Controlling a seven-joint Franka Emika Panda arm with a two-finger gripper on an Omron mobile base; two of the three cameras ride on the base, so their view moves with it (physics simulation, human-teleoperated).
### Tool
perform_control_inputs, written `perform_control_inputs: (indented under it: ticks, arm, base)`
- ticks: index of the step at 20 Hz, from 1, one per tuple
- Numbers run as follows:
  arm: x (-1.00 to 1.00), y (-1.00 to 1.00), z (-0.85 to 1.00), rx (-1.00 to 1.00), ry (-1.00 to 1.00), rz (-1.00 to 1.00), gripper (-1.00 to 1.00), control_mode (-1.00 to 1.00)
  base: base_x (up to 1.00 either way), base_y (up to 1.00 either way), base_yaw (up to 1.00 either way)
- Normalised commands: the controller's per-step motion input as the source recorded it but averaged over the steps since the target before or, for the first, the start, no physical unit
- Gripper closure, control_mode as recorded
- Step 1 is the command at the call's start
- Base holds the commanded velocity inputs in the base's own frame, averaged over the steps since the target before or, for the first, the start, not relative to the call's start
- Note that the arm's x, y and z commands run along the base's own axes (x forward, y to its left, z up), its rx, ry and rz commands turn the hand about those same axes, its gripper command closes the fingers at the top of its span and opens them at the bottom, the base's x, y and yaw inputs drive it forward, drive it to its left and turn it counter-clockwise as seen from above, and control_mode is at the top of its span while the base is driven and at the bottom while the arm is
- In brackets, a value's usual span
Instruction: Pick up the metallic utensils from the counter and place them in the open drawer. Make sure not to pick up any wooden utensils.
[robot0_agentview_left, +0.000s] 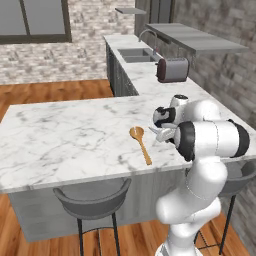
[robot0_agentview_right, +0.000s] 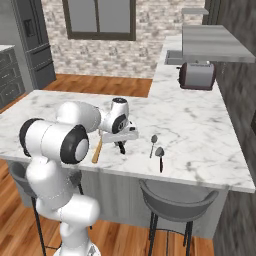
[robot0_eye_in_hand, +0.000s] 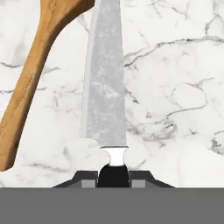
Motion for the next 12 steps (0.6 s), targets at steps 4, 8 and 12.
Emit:
perform_control_inputs:
  ticks: [4, 8, 12]
  arm:
    - [-0.58, 0.06, 1.00, 0.00, -0.04, 0.00, 1.00, -1.00]
    - [-0.79, 0.09, 0.78, 0.06, 0.00, 0.00, 1.00, -1.00]
    - [-0.87, 0.07, 0.76, 0.09, -0.11, 0.00, 1.00, -1.00]
  base:
    - [0.00, 0.00, 0.00]
    - [0.00, 0.00, 0.00]
    - [0.00, 0.00, 0.00]
